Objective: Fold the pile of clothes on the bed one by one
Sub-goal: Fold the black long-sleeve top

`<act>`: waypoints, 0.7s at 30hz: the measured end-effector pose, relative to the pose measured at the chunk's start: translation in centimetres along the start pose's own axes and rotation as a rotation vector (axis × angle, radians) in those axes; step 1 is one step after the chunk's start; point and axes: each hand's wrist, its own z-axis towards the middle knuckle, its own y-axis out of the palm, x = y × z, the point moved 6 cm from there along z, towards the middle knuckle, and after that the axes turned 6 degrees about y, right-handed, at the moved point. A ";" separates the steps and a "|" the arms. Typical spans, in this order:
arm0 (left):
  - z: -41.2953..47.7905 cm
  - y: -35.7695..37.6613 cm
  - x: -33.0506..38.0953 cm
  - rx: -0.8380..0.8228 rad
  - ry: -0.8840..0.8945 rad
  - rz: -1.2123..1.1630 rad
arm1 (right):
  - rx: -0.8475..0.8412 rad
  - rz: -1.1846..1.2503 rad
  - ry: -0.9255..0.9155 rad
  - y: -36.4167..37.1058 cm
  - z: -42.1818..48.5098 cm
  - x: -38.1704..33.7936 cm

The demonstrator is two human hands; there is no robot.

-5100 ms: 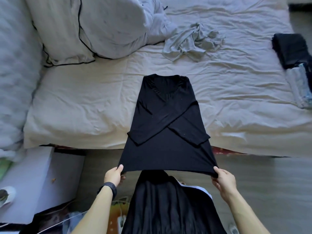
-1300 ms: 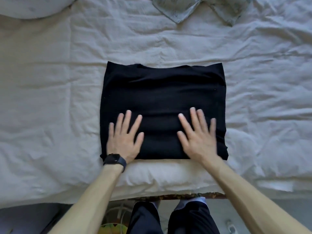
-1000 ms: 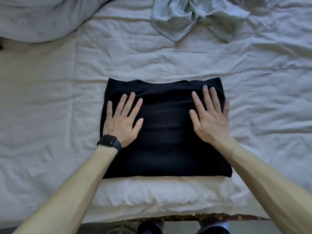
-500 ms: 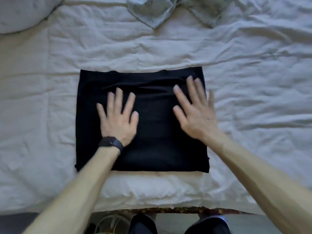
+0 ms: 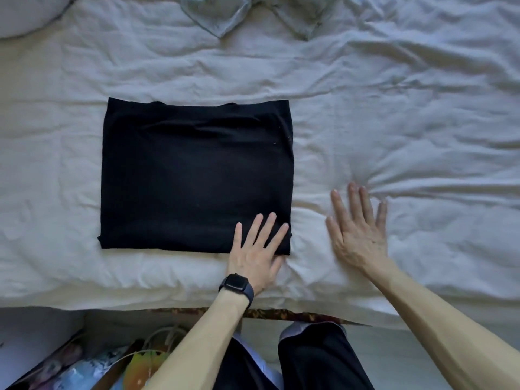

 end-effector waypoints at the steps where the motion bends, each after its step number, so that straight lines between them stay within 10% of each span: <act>1: 0.3 -0.5 -0.1 0.006 0.002 0.011 | -0.019 0.003 -0.006 0.0 0.0 0.1; 7: 0.6 -6.5 -0.3 0.263 0.042 -0.126 | -0.089 0.111 0.081 -0.7 0.2 -0.8; 12: -2.8 -10.6 -5.6 0.454 -0.559 -0.701 | 0.025 0.587 0.125 -6.0 -0.6 -5.1; 15: -4.6 -12.4 -7.3 0.572 -0.718 -0.834 | -0.230 1.111 0.275 -8.1 2.0 -8.3; 21: -5.5 -13.4 -7.4 0.588 -0.633 -0.861 | -0.366 1.329 0.363 -9.0 10.6 -13.1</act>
